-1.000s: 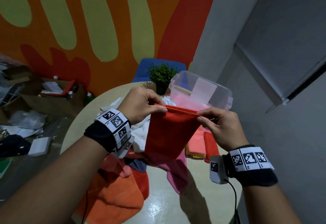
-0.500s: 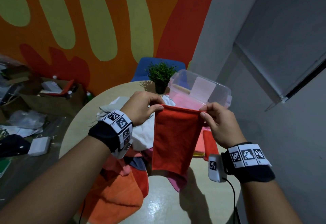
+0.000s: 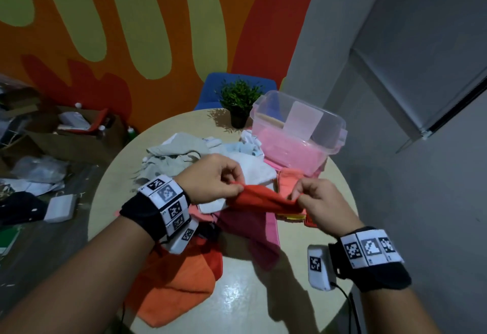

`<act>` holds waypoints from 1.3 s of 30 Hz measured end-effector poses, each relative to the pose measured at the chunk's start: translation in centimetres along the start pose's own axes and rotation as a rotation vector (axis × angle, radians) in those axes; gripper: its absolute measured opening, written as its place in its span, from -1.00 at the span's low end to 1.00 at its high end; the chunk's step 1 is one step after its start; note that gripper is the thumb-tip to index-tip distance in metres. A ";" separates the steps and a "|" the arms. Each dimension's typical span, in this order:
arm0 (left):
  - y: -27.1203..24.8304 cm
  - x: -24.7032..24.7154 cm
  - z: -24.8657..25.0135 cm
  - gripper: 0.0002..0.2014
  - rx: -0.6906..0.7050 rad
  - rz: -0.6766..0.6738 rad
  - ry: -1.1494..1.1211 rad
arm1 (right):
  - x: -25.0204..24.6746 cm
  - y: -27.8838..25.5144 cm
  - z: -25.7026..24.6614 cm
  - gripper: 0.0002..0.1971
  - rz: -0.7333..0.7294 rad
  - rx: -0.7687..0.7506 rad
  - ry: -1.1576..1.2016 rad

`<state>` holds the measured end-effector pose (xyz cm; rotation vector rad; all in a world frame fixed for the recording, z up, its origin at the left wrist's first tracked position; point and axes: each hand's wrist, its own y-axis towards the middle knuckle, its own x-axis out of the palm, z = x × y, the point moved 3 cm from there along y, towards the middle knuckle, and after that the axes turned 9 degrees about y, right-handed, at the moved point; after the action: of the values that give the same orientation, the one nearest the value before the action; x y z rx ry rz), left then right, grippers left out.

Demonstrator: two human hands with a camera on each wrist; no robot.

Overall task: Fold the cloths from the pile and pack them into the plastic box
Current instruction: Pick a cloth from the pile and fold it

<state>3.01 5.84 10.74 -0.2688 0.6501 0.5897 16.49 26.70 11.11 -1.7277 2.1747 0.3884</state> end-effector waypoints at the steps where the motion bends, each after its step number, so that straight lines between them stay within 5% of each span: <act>1: -0.4 1.5 -1.4 -0.93 -0.059 -0.110 0.007 | 1.2 -0.6 1.7 -0.87 -0.072 0.078 -0.031; 5: -2.3 7.8 -6.4 -0.86 -0.195 -0.476 0.064 | 5.3 -2.9 8.5 -0.87 -0.312 0.310 -0.083; 8: -3.4 10.8 -8.6 -0.83 -0.287 -0.572 -0.084 | 6.7 -3.9 12.2 -0.90 -0.348 0.428 -0.038; 14: -1.3 12.0 -12.6 -0.98 -0.431 -0.093 -0.169 | 6.0 -1.6 16.0 -0.71 -0.104 0.384 -0.204; 18: 0.4 13.0 -14.1 -0.91 -0.549 0.096 -0.075 | 6.8 1.3 17.1 -0.88 0.055 0.422 -0.233; 26: 2.4 13.3 -16.4 -0.91 -0.576 0.165 0.207 | 7.7 3.8 18.0 -0.83 0.164 0.425 -0.189; 30: 2.4 13.5 -15.7 -0.81 -0.427 0.227 0.358 | 7.8 3.2 18.1 -0.79 0.102 0.312 -0.265; 32: 2.5 14.6 -14.6 -0.76 -0.303 0.084 0.303 | 9.0 1.9 19.0 -0.78 -0.127 0.291 -0.320; 35: 1.9 18.0 -13.4 -0.74 -0.132 -0.314 0.350 | 10.8 -0.7 21.1 -0.71 -0.416 0.301 -0.468; 39: 0.0 19.8 -14.9 -0.54 -0.115 -0.535 0.651 | 10.9 -2.5 22.4 -0.45 -0.423 0.305 -0.531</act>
<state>8.41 8.25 -13.31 -0.7325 1.1204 0.0072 18.73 25.72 -13.77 -1.6225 1.3788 0.3329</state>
